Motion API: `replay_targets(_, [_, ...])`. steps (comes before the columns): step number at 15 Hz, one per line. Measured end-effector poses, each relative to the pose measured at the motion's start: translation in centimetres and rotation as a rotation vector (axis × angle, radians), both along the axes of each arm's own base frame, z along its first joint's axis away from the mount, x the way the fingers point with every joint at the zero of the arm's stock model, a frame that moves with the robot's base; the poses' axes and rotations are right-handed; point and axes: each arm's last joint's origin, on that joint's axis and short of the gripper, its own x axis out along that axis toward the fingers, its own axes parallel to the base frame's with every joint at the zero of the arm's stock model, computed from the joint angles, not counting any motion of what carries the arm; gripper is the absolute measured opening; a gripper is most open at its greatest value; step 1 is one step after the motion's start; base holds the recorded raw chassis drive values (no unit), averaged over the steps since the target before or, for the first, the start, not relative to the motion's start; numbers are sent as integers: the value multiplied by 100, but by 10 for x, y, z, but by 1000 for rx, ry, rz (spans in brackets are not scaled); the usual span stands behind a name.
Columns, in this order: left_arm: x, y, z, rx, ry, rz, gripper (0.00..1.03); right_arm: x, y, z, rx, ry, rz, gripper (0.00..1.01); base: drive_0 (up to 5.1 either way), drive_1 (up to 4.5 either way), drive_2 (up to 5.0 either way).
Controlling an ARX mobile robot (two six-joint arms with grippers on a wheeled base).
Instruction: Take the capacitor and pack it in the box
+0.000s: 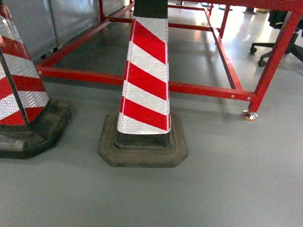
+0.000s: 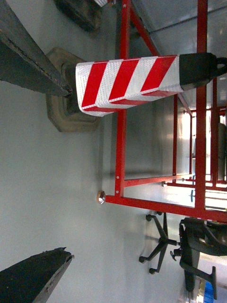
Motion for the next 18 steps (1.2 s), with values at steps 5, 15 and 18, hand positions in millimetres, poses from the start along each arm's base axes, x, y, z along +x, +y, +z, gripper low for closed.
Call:
replay_targets(5, [0,0,0,0,4,0,43,0,0,0,0,3,0,98,1,403,-402])
replay_targets(15, [0,0,0,0,3,0,43,0,0,0,0,2,0,98,0,0,0])
replay_targets(18, [0,0,0,0,4,0,43,0,0,0,0,4,0,98,0,0,0])
